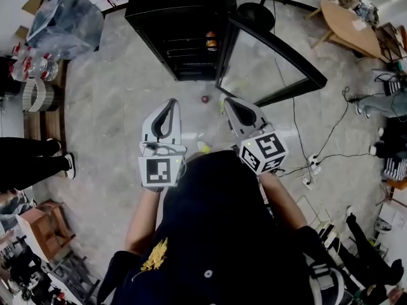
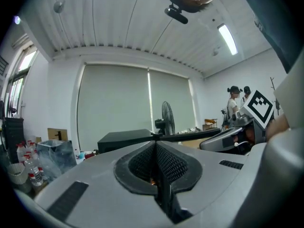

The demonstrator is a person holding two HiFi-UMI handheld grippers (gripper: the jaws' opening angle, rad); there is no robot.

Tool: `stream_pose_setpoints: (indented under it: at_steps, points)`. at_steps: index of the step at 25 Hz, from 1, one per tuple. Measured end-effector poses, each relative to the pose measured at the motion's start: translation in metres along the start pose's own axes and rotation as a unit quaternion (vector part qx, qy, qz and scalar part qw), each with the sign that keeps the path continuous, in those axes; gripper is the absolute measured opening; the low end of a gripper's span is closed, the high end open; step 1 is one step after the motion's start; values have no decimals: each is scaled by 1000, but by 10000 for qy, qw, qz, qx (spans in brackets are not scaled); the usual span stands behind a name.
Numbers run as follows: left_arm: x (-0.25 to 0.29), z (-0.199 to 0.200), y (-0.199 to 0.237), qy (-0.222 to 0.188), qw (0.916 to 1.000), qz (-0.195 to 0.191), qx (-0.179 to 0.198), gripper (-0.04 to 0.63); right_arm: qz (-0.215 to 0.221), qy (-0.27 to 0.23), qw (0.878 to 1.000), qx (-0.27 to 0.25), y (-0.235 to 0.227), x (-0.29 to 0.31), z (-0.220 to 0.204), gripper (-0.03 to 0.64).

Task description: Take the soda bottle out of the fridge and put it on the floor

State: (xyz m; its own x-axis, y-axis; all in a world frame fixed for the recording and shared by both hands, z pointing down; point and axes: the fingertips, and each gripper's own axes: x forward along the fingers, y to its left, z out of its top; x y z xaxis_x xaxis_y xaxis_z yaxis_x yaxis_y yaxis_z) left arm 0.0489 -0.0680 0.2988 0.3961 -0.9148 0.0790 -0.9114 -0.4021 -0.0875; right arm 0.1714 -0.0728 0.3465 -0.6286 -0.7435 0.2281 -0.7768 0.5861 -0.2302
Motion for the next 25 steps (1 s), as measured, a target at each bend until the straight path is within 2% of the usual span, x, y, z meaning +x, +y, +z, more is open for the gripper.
stream_pose_setpoints:
  at_steps: [25]
  points:
    - [-17,5,-4,-115,9999,100,47,18,98,-94,9999,-68,14,-8,0,-6]
